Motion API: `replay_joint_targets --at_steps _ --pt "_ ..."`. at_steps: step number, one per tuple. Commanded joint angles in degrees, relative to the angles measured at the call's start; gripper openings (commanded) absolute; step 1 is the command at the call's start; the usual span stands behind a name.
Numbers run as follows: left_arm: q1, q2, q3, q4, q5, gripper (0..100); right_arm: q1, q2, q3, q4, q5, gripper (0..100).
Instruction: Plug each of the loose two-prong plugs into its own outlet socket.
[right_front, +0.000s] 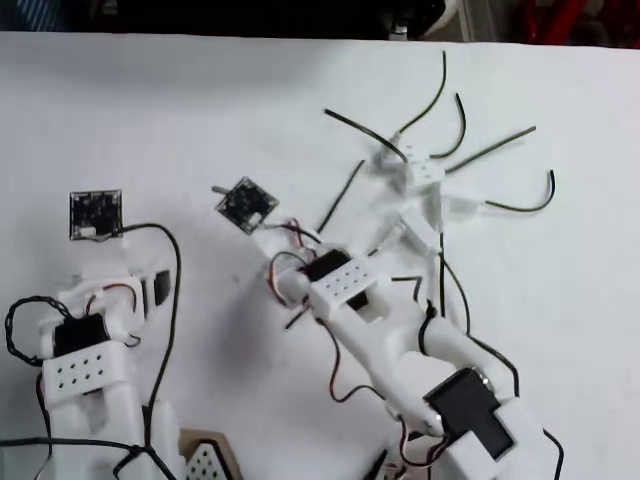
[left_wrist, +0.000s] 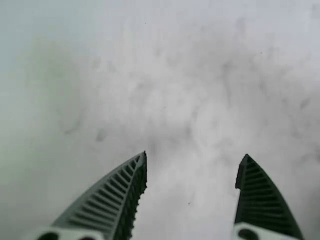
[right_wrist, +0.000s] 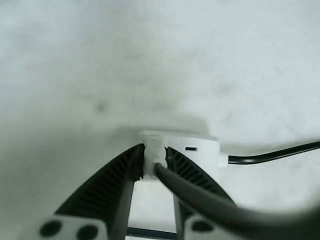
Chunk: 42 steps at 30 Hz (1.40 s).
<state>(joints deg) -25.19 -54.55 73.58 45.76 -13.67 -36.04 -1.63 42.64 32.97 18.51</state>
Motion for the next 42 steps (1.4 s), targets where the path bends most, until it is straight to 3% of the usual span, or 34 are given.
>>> replay_joint_targets --at_steps 1,8,13,18,23,29,31,36,42 --pt "0.66 -1.8 -0.44 -1.14 0.53 29 2.95 -3.03 -1.14 3.65 0.18 1.9" --pt "5.58 -1.89 -0.26 -1.14 1.05 29 3.03 -17.8 -1.32 13.85 -0.79 13.3" --pt "8.13 -2.15 -0.62 -1.23 8.09 29 3.03 -28.35 -1.23 22.02 -6.07 19.1" --pt "12.09 -9.8 3.52 -2.64 8.18 29 3.03 -38.46 3.25 25.1 -6.07 18.1" --pt "14.99 -25.45 12.66 -3.6 8.09 28 3.03 -50.24 8.79 24.84 -6.42 0.7" --pt "15.16 -45.76 20.84 -0.35 7.82 13 8.84 -62.37 15.03 25.1 -6.33 1.9" --pt "15.43 -50.86 21.54 2.37 4.75 9 12.44 -65.63 17.49 25.01 -6.33 1.7" --pt "18.59 -49.54 21.36 3.08 1.05 2 19.38 -71.87 24.53 24.84 -6.51 1.7" --pt "18.86 -49.54 21.45 3.34 0.7 3 23.08 -82.33 34.02 24.84 -6.51 1.7"
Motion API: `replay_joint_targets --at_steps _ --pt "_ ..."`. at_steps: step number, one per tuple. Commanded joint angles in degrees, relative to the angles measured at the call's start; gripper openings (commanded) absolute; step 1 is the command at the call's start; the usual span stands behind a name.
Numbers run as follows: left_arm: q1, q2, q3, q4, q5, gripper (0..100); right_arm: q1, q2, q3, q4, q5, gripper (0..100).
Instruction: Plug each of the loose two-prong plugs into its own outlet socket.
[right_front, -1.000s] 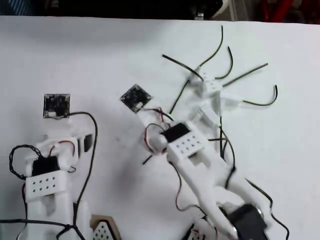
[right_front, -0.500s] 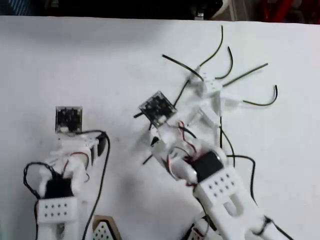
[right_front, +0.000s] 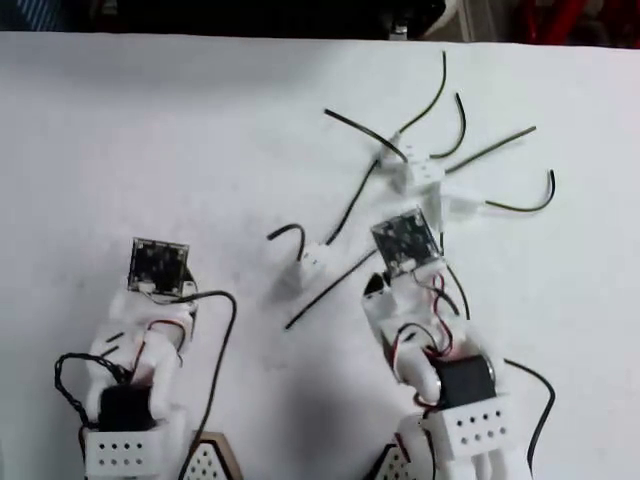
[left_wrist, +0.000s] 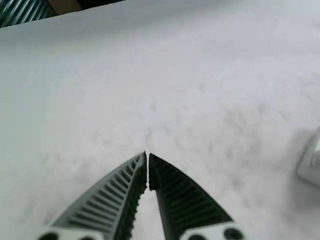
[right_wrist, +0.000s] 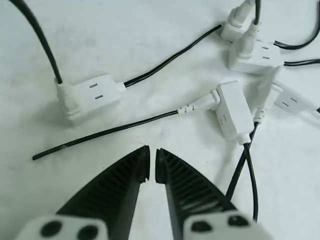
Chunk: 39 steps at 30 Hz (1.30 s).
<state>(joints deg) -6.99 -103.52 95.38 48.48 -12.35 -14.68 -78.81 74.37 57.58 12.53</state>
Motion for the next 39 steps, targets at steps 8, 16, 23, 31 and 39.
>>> replay_joint_targets --at_steps 8,16,23,31,39 --pt "0.75 -0.57 -0.26 0.7 -0.35 3 2.24 -24.66 16.88 0.31 -0.62 1.7" --pt "4.09 -0.4 1.67 4.66 -0.7 3 2.24 -23.16 19.87 0.57 -0.62 1.8" --pt "5.23 -0.4 1.67 15.91 -0.7 3 2.68 -23.08 22.51 0.57 -0.35 1.8" --pt "5.23 -0.4 1.67 24.35 -0.7 3 3.47 -23.08 22.51 13.76 -0.09 1.8" --pt "5.23 -0.4 1.67 24.7 -0.62 3 3.47 -23.78 22.51 14.99 -0.35 1.8"
